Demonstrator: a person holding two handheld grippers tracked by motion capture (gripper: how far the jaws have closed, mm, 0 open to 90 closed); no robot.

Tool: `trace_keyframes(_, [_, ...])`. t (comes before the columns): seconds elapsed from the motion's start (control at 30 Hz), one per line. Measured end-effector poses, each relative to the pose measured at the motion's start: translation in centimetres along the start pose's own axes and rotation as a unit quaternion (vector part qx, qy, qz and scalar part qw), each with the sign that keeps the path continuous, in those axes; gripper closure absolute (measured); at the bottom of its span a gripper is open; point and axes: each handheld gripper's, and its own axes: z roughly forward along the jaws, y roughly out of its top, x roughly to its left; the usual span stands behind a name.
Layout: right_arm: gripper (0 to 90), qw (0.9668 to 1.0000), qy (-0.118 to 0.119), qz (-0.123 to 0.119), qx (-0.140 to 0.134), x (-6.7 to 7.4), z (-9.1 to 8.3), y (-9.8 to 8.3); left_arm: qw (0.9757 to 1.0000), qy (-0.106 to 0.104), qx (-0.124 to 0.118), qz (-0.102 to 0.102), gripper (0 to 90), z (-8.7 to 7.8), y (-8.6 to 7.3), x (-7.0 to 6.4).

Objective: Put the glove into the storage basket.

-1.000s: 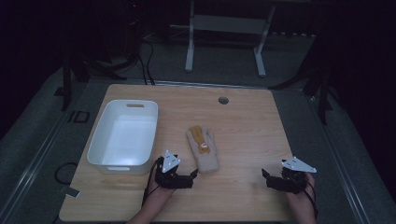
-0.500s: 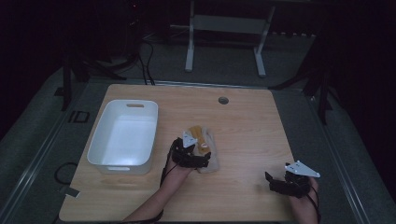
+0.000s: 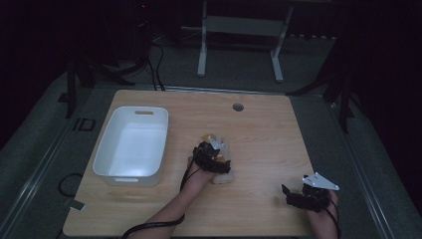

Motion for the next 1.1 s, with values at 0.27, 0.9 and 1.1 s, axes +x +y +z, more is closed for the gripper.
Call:
trace_keyframes(0.27, [10.2,1.0,-0.001,-0.004,0.002,0.2,0.1,0.0,0.9995,0.008,0.03,-0.001,18.6,0.4,-0.1,-0.3])
trace_keyframes(0.9, [10.2,1.0,0.003,0.005,0.008,0.1,0.5,-0.1,0.9968,-0.039,0.063,0.03,44.7,0.7,0.2,-1.1])
trace_keyframes(1.1, [10.2,0.9999,0.007,0.008,0.006,0.1,0.5,0.0,0.9954,-0.026,0.063,0.067,57.5,0.4,0.4,-2.0])
